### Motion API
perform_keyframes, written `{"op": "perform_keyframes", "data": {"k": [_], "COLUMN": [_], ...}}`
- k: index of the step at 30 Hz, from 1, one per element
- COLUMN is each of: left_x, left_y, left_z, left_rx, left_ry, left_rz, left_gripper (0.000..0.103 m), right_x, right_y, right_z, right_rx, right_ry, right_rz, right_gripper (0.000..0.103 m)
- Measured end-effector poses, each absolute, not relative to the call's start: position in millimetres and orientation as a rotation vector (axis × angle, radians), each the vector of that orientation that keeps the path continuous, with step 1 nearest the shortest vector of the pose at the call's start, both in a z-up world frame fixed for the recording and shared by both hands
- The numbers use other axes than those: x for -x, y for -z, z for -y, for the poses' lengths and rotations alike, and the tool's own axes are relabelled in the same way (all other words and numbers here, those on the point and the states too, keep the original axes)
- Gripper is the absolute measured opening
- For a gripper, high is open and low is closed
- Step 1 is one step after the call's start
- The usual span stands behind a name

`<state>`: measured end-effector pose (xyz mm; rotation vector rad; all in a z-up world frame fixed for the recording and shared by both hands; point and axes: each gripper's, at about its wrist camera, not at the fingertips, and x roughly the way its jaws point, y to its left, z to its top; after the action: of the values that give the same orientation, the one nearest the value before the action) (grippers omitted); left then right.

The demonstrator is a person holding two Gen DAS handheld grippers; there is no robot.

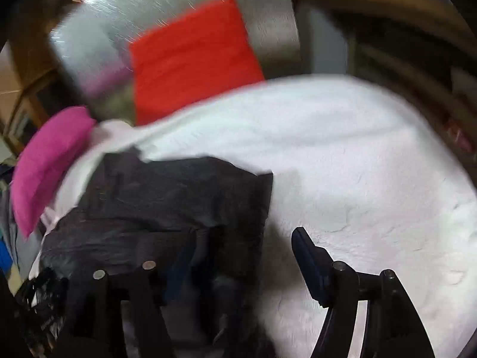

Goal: Fold large clothes

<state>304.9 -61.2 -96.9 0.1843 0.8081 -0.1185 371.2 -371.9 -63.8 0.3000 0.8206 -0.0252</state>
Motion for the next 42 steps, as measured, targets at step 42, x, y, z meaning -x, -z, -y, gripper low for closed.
{"op": "perform_keyframes", "data": {"k": [42], "left_x": [36.1], "left_y": [129.6], "left_z": [-137.5], "left_rx": [0.273], "left_ry": [0.092], "left_rz": [-0.981], "left_gripper": [0.080], "right_x": [6.5], "right_y": [126.1], "right_z": [376.0], "right_rx": [-0.649], "right_ry": [-0.202], "right_rz": [-0.932], "right_gripper": [0.080]}}
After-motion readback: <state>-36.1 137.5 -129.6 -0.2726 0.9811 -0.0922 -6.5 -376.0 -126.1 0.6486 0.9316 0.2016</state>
